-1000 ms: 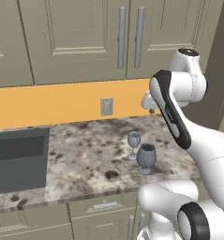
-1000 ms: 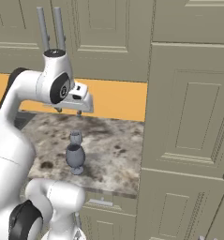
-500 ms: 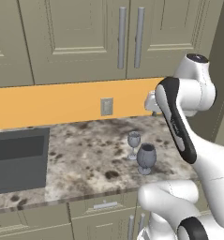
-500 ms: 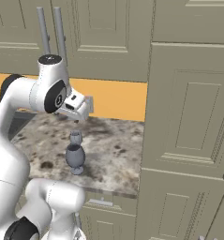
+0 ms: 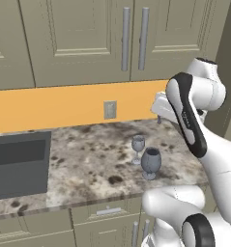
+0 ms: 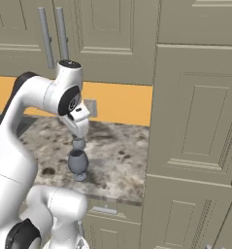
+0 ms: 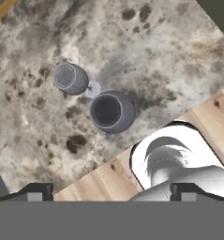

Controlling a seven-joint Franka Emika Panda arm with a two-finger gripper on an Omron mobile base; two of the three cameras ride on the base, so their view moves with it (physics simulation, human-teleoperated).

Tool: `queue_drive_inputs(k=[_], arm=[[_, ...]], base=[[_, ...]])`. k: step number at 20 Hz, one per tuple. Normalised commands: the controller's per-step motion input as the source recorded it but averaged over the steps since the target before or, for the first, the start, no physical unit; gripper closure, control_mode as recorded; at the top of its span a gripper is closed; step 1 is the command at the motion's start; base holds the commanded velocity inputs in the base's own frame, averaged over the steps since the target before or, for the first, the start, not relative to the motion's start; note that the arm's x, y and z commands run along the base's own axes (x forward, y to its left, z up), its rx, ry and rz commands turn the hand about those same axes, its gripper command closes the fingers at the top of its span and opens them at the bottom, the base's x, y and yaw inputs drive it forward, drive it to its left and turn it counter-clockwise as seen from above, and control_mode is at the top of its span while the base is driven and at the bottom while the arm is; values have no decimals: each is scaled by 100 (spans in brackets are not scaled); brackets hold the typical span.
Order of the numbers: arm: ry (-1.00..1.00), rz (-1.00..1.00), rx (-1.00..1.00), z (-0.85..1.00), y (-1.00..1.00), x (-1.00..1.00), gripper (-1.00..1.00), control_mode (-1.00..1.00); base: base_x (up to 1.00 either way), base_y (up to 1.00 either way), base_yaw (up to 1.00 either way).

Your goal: Retrieve the wine glasses from the counter and place one next to each plate.

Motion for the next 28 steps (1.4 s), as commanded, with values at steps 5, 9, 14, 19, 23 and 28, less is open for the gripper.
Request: queue_drive_inputs(k=[5, 9, 14, 19, 23, 28], arm=[[2, -32, 18, -31, 0, -27, -100, -100], [2, -39, 13, -51, 0, -27, -100, -100], [9, -46, 16, -49, -17, -34, -100, -100], [11, -44, 27, -24, -18, -38, -100, -100], [3, -34, 21, -35, -5, -18, -100, -100], [1, -17, 13, -32, -3, -1, -100, -100]], base=[[0, 0, 0], [0, 0, 0], [0, 0, 0], [0, 0, 0], [0, 0, 0], [0, 0, 0]])
